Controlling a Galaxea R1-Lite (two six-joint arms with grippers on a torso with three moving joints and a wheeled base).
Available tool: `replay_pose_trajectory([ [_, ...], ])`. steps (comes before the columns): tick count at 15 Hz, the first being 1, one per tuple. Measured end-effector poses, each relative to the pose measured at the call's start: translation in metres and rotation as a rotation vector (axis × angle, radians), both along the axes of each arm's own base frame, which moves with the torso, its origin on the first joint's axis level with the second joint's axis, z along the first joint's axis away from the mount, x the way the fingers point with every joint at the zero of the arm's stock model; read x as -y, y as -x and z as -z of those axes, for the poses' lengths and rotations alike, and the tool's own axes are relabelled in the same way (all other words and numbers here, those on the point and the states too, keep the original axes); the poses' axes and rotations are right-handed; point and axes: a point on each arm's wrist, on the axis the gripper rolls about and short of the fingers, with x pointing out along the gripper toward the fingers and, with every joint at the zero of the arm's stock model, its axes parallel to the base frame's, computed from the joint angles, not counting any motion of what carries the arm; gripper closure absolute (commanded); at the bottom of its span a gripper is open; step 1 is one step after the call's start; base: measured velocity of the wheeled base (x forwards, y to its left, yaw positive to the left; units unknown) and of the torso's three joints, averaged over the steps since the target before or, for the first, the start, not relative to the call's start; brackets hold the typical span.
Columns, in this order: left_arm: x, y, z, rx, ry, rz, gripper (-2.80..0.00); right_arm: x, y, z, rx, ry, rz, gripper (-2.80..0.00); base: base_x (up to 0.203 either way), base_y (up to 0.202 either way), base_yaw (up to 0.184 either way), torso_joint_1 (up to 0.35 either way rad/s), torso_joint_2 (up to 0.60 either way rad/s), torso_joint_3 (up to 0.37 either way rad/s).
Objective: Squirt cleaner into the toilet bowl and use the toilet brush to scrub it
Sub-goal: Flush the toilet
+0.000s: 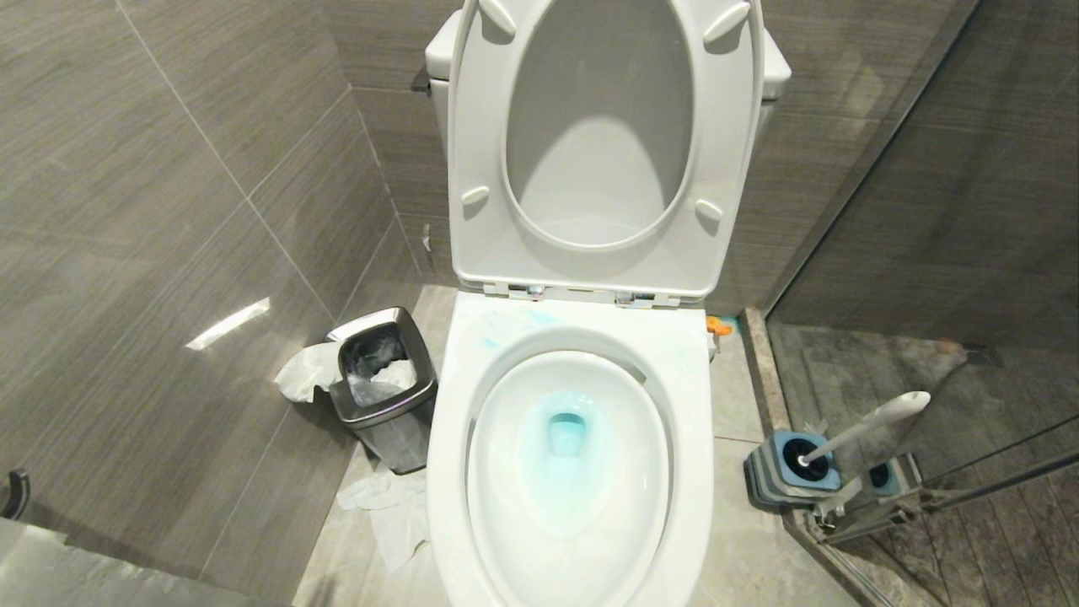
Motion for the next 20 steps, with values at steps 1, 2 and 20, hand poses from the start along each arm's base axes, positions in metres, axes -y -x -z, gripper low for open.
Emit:
replay_pose_trajectory([
  [1, 0.000, -0.012, -0.012, 0.004, -0.002, -0.001, 0.00, 0.000, 0.000, 0.000, 0.000, 0.000, 0.000, 0.00, 0.000, 0.000, 0.000, 0.000, 0.00, 0.000],
  [2, 0.000, -0.025, -0.024, 0.011, -0.003, -0.002, 0.00, 0.000, 0.000, 0.000, 0.000, 0.000, 0.000, 0.00, 0.000, 0.000, 0.000, 0.000, 0.00, 0.000],
  [20, 0.084, -0.294, -0.063, 0.257, -0.008, 0.067, 0.00, 0.000, 0.000, 0.000, 0.000, 0.000, 0.000, 0.00, 0.000, 0.000, 0.000, 0.000, 0.00, 0.000],
])
